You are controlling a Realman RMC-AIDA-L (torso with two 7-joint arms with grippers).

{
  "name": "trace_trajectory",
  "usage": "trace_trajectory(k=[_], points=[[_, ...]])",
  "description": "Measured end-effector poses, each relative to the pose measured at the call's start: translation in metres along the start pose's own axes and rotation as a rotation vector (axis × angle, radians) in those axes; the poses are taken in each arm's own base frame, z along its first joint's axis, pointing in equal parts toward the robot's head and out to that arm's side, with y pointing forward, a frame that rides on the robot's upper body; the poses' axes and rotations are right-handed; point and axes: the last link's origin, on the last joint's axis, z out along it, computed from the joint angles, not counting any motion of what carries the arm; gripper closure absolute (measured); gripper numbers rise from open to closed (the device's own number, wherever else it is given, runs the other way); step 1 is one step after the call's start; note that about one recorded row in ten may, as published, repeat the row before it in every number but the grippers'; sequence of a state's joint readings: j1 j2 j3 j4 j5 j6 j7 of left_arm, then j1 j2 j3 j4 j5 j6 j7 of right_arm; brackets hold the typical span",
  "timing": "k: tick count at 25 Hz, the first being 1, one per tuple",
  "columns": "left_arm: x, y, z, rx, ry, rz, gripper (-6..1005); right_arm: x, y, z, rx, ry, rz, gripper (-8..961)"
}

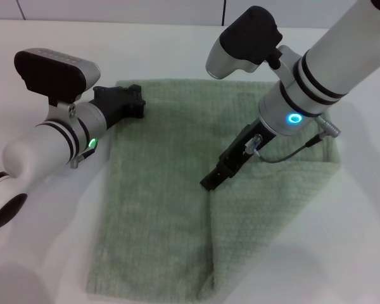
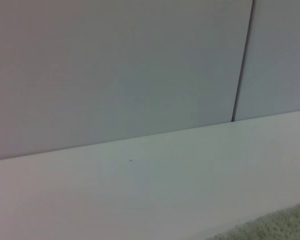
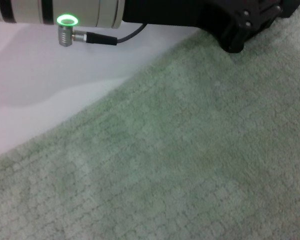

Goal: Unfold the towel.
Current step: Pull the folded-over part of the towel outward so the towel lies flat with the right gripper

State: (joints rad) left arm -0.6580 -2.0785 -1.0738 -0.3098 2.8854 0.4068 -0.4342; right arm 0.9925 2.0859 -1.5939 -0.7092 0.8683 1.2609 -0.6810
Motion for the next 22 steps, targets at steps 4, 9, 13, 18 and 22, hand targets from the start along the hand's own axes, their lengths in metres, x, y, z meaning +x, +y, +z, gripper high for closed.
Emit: trace_trajectory(k=[4,9,13,18,22], points=[[0.0001,0.0000,0.0000,0.000,0.001,-0.001,1001,0.0009,-0.0003,0.0013,-0.001,0.009,0.004,245],[0.0003,0.0000,0.0000,0.000,0.002,-0.002,1001,0.0014,-0.0004,0.0033,-0.004,0.023,0.009,282],[0.0005,0.0000,0.0000,0.000,0.003,-0.003,1000,0.0006,-0.0007,0.0032,-0.001,0.021,0.008,312],[0.0005,0.0000,0.0000,0.000,0.003,-0.003,1000,0.0006,-0.0012,0.0032,0.003,0.022,0.007,428],[0.0005,0.0000,0.0000,0.000,0.003,-0.003,1000,-0.0005,-0.0011,0.0028,0.004,0.021,0.004,622]])
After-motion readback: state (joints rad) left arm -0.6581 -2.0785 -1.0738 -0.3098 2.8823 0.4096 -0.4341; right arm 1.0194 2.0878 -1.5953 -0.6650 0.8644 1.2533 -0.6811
